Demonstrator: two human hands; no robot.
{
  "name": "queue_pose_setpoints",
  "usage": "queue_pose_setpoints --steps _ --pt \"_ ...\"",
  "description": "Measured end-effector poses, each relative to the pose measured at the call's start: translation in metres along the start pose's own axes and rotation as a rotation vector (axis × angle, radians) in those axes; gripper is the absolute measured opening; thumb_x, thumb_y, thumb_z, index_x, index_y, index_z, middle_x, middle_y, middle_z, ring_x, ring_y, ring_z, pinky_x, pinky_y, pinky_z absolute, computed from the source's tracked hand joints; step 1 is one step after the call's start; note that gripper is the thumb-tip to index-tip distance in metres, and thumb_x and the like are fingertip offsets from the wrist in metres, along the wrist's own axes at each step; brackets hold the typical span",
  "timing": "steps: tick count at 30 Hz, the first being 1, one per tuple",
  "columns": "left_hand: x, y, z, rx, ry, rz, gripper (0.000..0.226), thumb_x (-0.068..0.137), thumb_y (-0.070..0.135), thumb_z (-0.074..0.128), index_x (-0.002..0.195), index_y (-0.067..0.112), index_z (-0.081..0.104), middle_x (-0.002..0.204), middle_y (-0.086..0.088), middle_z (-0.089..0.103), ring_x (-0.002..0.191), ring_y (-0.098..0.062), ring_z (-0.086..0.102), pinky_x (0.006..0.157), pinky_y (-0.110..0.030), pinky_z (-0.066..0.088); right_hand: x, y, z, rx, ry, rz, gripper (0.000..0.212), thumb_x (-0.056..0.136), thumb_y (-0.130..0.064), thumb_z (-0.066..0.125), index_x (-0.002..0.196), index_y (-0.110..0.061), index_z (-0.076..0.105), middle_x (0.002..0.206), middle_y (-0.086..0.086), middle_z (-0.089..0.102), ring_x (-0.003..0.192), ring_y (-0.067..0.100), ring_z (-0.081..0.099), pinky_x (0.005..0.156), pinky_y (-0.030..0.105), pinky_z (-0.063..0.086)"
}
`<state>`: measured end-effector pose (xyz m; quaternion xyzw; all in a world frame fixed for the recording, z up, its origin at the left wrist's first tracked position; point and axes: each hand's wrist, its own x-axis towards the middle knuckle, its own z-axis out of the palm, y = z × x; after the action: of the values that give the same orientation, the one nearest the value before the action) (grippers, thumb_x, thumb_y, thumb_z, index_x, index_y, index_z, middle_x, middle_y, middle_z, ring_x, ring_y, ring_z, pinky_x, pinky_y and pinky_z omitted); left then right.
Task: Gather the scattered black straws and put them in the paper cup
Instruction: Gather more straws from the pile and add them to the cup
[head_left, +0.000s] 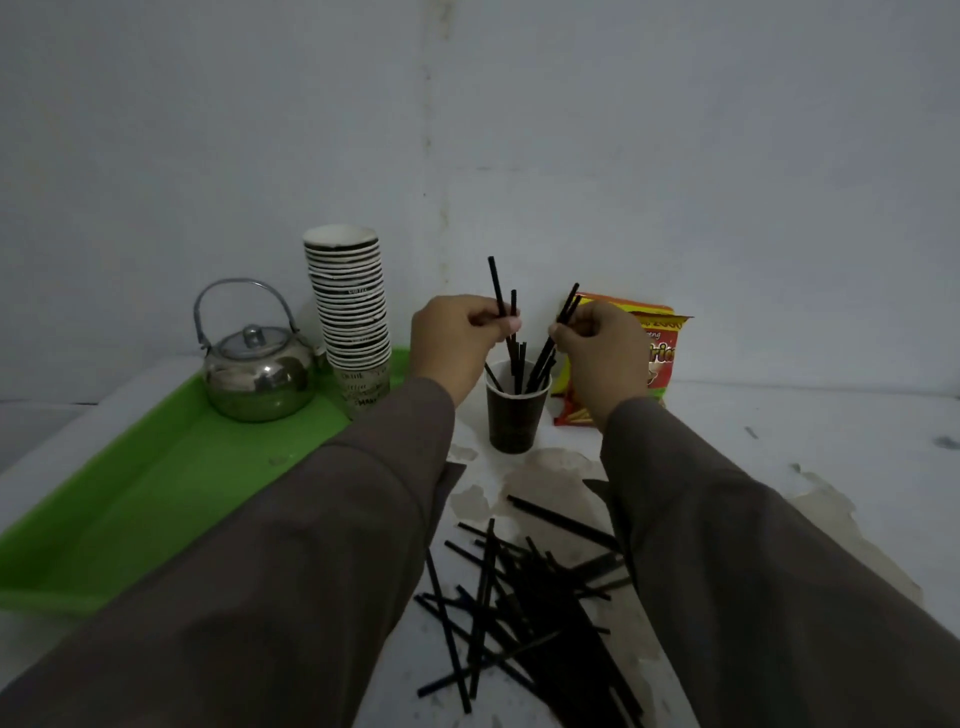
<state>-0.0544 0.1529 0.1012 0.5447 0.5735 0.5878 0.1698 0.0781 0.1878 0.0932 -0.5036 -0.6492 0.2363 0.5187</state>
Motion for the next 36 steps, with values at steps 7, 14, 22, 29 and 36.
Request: queue_pose_setpoints --steps 7,14,22,29,36 --pt "0.004 -0.027 0.018 0.276 -0.112 -0.009 0.015 0.075 0.013 0.072 0.089 0.007 0.072 0.074 -0.006 0.067 0.068 -0.014 0.06 0.058 -0.008 0.042 0.0 0.02 0.02 -0.094 -0.073 -0.012 0.023 0.084 -0.01 0.061 0.107 -0.009 0.058 0.087 0.0 0.058 0.079 0.012 0.054 0.067 0.018 0.042" --pt "0.002 -0.038 0.024 0.356 -0.129 -0.01 0.027 0.076 0.011 0.07 0.103 0.013 0.065 0.075 -0.003 0.061 0.074 -0.018 0.06 0.073 -0.027 0.051 -0.004 0.024 0.027 -0.17 -0.146 -0.068 0.045 0.086 -0.004 0.057 0.126 -0.02 0.044 0.088 0.001 0.056 0.082 0.013 0.054 0.077 0.023 0.045" --pt "-0.001 -0.044 0.023 0.376 -0.144 0.047 0.045 0.082 0.009 0.064 0.125 0.013 0.053 0.108 -0.01 0.065 0.082 -0.016 0.057 0.082 -0.035 0.053 -0.005 0.021 0.025 -0.242 -0.146 -0.121 0.035 0.089 -0.009 0.054 0.123 -0.014 0.052 0.116 0.011 0.061 0.102 0.021 0.058 0.087 0.026 0.045" --pt "-0.033 -0.027 0.011 0.458 0.01 0.283 0.029 0.083 0.012 0.06 0.111 0.018 0.059 0.111 -0.003 0.052 0.105 -0.019 0.047 0.086 -0.021 0.037 -0.024 0.007 0.0 -0.178 0.022 -0.242 0.03 0.089 -0.009 0.05 0.118 -0.015 0.057 0.123 0.007 0.057 0.111 0.018 0.052 0.097 0.03 0.043" --pt "-0.118 -0.02 -0.004 0.295 -0.369 0.213 0.014 0.083 0.016 0.061 0.09 0.028 0.065 0.089 0.008 0.055 0.079 0.003 0.05 0.068 -0.001 0.033 -0.109 0.029 -0.043 -0.276 -0.255 -0.198 0.013 0.087 -0.017 0.056 0.097 -0.022 0.063 0.09 -0.01 0.056 0.073 -0.003 0.048 0.064 0.009 0.037"
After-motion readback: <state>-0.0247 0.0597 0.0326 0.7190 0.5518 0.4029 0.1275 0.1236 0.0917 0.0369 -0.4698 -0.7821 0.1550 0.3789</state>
